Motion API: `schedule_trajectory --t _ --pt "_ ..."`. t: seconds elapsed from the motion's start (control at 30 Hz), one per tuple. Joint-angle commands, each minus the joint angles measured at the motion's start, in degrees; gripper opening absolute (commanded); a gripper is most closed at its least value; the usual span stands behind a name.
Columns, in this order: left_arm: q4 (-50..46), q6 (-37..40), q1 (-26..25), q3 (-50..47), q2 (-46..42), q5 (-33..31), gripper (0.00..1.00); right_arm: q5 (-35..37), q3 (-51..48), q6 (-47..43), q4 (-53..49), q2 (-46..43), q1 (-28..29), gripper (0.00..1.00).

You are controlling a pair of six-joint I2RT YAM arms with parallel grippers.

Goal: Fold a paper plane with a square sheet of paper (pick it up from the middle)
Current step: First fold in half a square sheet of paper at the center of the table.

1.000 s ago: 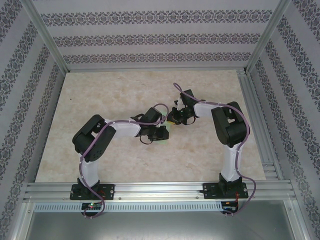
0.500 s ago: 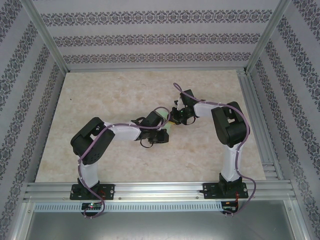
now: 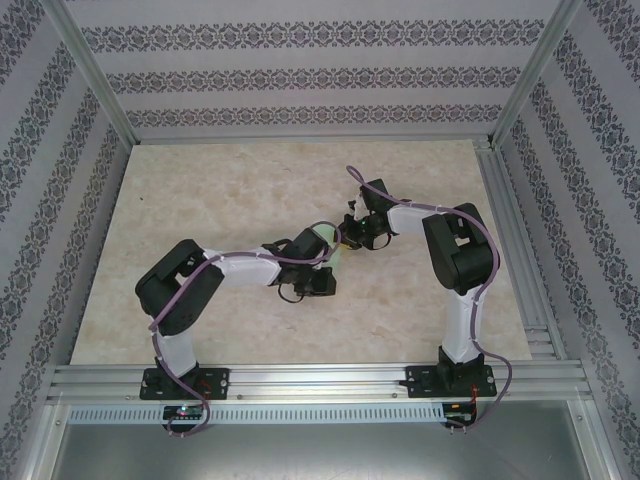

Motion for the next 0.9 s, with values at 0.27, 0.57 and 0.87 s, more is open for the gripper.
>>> schedule_trajectory --t 0.27,0.57,0.87 --pt "-2.3 -1.8 9.4 -1.2 -10.8 -1.5 0.35 3.9 3.1 -0.4 0.1 -7.1 0.3 0.23" --pt "0.3 -3.5 14.0 -3.6 -8.5 0.9 0.57 8.5 2.5 -1.3 -2.0 -9.5 0.2 0.36" --pt "-2.3 -3.3 14.0 -2.9 -4.3 3.2 0.63 7.0 4.9 -1.9 -3.1 -4.3 1.0 0.36"
